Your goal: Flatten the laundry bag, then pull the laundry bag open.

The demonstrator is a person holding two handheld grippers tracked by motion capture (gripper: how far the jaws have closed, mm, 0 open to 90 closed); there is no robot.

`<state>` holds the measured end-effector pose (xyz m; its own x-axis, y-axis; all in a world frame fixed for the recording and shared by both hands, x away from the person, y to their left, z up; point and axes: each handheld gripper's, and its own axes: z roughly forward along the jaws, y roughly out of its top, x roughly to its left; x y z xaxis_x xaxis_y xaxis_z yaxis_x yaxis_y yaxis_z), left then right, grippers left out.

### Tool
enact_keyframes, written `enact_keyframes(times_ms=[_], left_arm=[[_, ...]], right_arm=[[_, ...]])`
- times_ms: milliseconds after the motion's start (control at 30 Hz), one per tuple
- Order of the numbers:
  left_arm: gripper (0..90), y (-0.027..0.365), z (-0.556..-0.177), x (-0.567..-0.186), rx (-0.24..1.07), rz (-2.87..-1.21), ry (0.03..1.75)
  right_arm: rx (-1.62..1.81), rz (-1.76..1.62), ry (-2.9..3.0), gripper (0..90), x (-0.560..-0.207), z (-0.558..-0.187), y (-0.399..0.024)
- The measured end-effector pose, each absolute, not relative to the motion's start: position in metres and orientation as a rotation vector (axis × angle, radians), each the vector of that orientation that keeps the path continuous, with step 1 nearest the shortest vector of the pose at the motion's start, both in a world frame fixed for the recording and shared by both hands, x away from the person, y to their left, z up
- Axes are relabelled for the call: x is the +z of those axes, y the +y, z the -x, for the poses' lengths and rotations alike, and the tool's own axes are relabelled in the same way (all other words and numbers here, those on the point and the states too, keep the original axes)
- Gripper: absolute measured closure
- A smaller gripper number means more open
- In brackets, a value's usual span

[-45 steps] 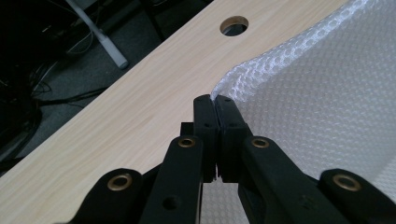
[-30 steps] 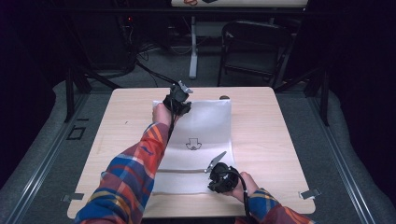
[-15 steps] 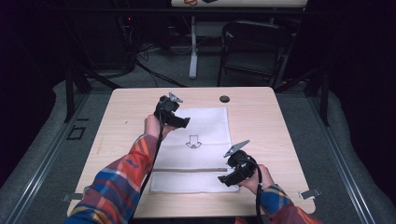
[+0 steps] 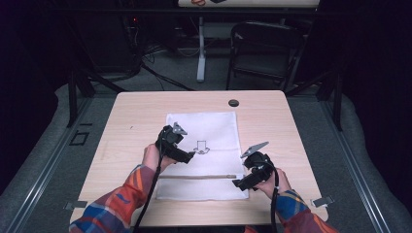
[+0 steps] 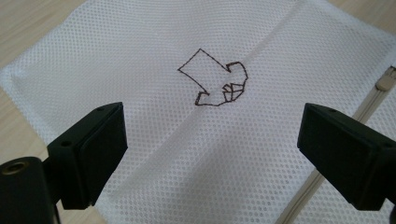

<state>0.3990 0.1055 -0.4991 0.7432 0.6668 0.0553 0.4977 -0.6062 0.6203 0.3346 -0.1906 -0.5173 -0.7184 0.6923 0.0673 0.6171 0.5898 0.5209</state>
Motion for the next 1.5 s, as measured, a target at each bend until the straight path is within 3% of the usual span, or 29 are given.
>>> enact_keyframes(times_ms=[167,567,800,1000,1233,1500], left_arm=[[6.3,0.100,-0.394,-0.502,0.335,-2.353,0.863],[8.3,0.091,-0.387,-0.505,0.285,-2.343,0.809],[14.6,0.074,-0.379,-0.511,0.230,-2.338,0.741],[17.9,0.050,-0.372,-0.520,0.154,-2.372,0.641],[29.9,0.029,-0.365,-0.529,0.102,-2.411,0.542],[48.3,0.007,-0.363,-0.541,0.066,-2.437,0.452]], right_arm=[[0.781,-1.098,2.660,2.6,-0.517,-0.336,-0.191],[0.812,-1.132,2.615,21.8,-0.515,-0.339,-0.200],[0.805,-1.142,2.611,41.9,-0.516,-0.339,-0.202],[0.789,-1.131,2.634,68.2,-0.518,-0.340,-0.202],[0.743,-1.110,2.669,90.0,-0.526,-0.344,-0.200],[0.711,-1.099,2.708,90.0,-0.539,-0.352,-0.194]])
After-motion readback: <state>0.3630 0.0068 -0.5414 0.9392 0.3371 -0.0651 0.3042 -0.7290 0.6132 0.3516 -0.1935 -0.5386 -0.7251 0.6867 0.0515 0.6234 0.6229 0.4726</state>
